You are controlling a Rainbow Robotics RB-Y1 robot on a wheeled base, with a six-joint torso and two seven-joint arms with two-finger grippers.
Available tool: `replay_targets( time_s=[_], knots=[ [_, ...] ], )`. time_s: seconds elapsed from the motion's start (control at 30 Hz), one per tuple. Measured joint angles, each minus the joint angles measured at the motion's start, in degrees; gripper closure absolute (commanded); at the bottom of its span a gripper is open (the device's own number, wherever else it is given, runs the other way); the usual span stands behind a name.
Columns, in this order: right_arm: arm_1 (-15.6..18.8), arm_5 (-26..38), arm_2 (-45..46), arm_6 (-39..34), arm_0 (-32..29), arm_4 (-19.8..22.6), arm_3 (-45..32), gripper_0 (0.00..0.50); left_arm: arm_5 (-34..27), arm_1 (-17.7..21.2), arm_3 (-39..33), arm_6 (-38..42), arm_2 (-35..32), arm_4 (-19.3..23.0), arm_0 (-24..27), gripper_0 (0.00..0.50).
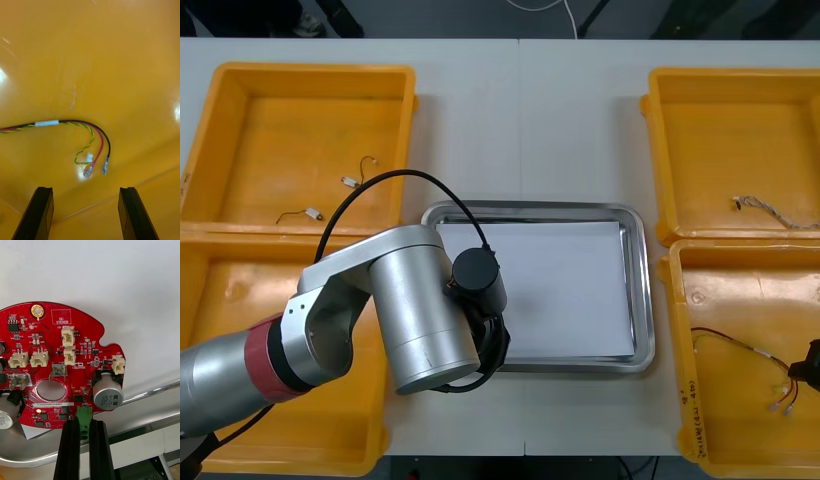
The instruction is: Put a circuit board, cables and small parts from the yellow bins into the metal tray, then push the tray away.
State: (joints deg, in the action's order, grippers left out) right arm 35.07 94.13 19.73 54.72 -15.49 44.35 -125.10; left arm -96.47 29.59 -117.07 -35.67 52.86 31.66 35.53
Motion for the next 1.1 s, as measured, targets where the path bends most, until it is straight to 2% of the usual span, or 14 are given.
replay_targets(
  time_s=[0.2,0.43,0.47,0.5,0.53,0.6,0.7,0.73,0.83,0.97,1.1],
  knots=[
    [4.61,3.85,0.01,1.44,7.24,0.73,0.0,0.0,0.02,0.03,0.0,0.01,0.0,-0.43,-0.55,0.5],
    [8.86,3.85,0.01,11.61,10.88,1.36,0.0,0.0,0.09,0.07,0.0,0.02,0.16,-0.43,-1.04,0.495],
    [9.29,3.84,0.01,13.02,11.04,1.47,0.0,0.0,0.17,0.11,0.0,0.02,0.29,-0.44,-1.04,0.479],
    [9.72,3.78,0.01,14.39,11.13,1.58,0.0,0.0,0.35,0.16,0.0,0.03,0.43,-0.44,-1.04,0.378],
    [10.13,3.7,0.01,15.78,11.15,1.64,0.0,0.0,0.49,0.19,0.0,0.03,0.58,-0.45,-1.04,0.243],
    [10.76,3.25,0.01,19.06,11.15,1.78,0.02,0.0,0.77,0.2,0.0,0.04,0.76,-0.45,-1.04,0.141],
    [11.12,1.75,0.01,25.63,11.15,2.14,0.4,0.0,1.07,0.2,0.0,0.06,0.85,-0.46,-1.04,0.021],
    [11.12,1.28,0.01,28.09,11.15,2.35,0.72,0.0,1.17,0.2,0.0,0.07,0.86,-0.47,-1.04,0.0],
    [11.12,-0.33,-0.01,34.78,11.15,4.12,2.62,0.0,1.77,0.2,0.0,0.08,0.88,-0.48,-1.04,0.0],
    [11.12,-1.82,-0.07,40.14,11.16,7.32,5.92,0.0,2.24,0.21,0.0,0.2,0.88,-0.51,-1.05,0.0],
    [11.12,-3.26,-1.03,47.19,11.16,8.18,8.74,0.0,2.51,0.21,0.0,1.34,0.88,-0.56,-1.05,0.0]
  ],
)
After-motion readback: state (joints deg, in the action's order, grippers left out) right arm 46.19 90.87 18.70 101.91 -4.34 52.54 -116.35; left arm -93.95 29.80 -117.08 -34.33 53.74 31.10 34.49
